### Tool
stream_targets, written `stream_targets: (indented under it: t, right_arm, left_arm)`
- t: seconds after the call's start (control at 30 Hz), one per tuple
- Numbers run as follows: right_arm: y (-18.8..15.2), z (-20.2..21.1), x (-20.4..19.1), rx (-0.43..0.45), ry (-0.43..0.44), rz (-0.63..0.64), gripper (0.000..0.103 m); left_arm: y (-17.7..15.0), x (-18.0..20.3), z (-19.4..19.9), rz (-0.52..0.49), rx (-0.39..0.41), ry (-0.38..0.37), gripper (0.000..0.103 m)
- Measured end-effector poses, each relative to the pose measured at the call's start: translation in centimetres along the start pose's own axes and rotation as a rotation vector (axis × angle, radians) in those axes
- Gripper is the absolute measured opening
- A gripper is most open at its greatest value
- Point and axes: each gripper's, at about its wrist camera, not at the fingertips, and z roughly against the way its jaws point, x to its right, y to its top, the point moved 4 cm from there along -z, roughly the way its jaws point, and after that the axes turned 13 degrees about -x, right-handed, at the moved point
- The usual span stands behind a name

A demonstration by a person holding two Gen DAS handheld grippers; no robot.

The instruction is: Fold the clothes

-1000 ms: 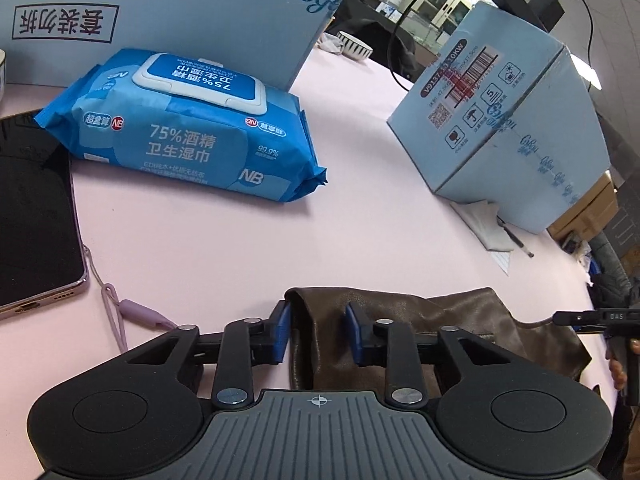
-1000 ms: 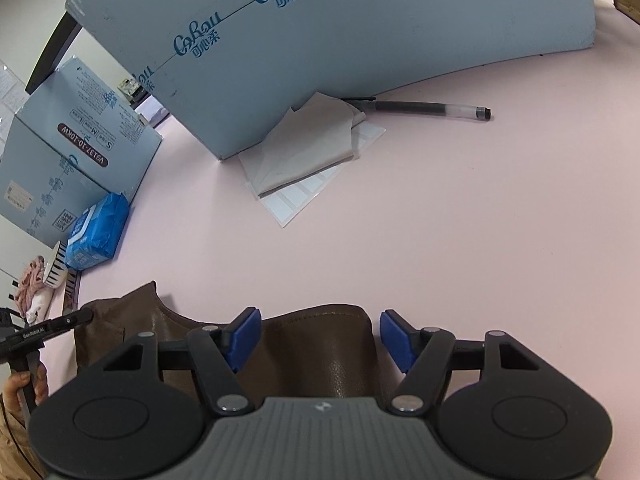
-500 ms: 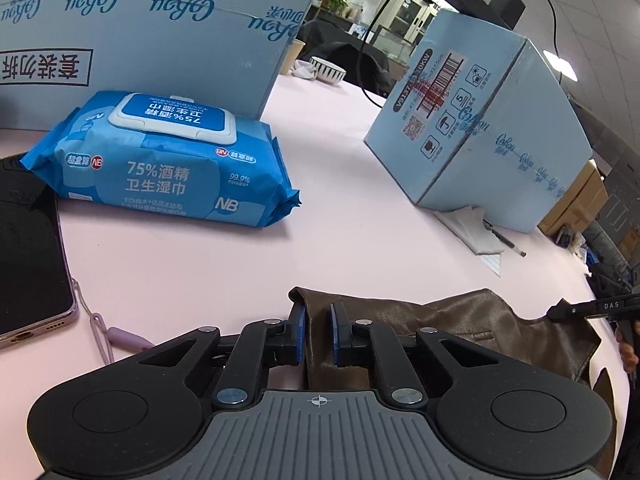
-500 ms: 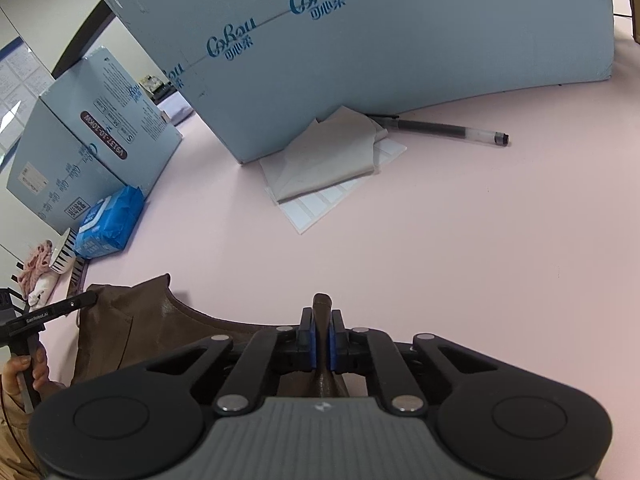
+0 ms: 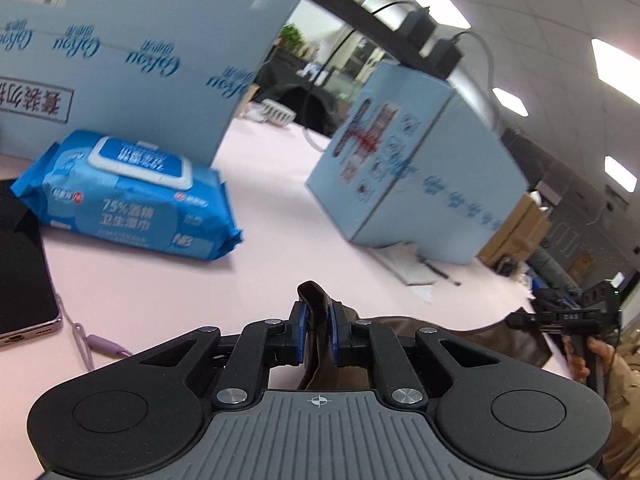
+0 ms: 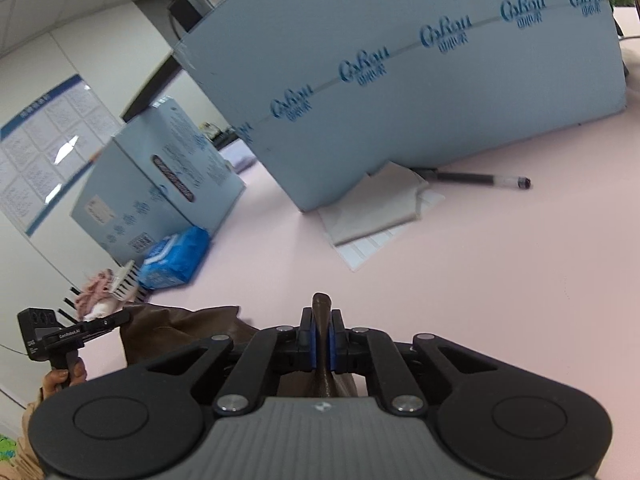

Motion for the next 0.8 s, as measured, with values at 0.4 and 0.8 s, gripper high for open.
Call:
stream_targets:
  t: [0.4, 0.8]
  right_arm:
    - [-6.1, 5.8, -2.1, 0.155, 0.124, 0.113, 0.006]
    - [-7.0, 5.1, -0.2, 0.127, 0.036, 0.024, 0.007]
  left_arm:
    - [-4.7, 0.8, 5.9, -0.025, 0.089, -0.142, 0.011]
    - [-2.5, -1.0, 3.9, 0.061, 0.024, -0.039, 0.012]
